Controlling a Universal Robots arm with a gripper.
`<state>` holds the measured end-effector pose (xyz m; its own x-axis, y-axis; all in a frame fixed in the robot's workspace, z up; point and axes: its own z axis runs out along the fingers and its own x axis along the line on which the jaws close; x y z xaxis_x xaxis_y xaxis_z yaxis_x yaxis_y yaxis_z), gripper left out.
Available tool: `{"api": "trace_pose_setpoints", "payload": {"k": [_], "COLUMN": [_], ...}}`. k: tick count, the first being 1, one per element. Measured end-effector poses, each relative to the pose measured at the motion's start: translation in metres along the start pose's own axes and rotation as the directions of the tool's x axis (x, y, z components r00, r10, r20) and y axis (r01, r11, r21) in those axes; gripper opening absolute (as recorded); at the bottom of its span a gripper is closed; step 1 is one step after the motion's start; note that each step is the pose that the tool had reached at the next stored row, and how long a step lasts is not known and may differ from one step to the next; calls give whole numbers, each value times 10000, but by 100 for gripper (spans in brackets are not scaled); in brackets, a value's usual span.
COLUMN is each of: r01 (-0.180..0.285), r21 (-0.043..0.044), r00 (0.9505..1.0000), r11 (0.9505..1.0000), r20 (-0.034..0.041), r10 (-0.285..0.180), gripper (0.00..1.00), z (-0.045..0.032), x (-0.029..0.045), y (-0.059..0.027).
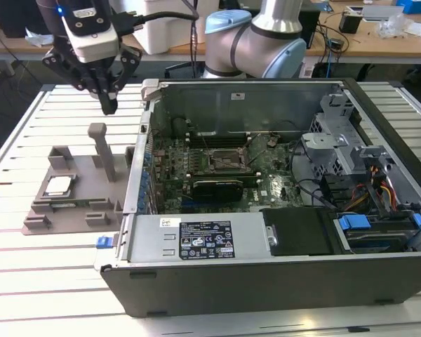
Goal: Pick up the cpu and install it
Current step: 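Reach for the cpu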
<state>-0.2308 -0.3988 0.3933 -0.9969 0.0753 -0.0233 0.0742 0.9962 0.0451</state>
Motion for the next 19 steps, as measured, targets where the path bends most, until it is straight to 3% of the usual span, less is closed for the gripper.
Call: {"api": "trace_pose_setpoints", "payload": {"k": [3, 5, 14, 19], "r01": [0, 0, -1, 0], "r21": [0, 0, 1, 1], "r00": [10000, 10000, 10000, 10000], "r11": [10000, 10000, 10000, 10000], "r20": [0, 0, 0, 1], "r10": [0, 0, 1, 0], "gripper": [11, 11, 11, 11], "z": [-2, -4, -12, -14], "x": [67, 164, 436, 516], "y": [-5, -12, -32, -38]}}
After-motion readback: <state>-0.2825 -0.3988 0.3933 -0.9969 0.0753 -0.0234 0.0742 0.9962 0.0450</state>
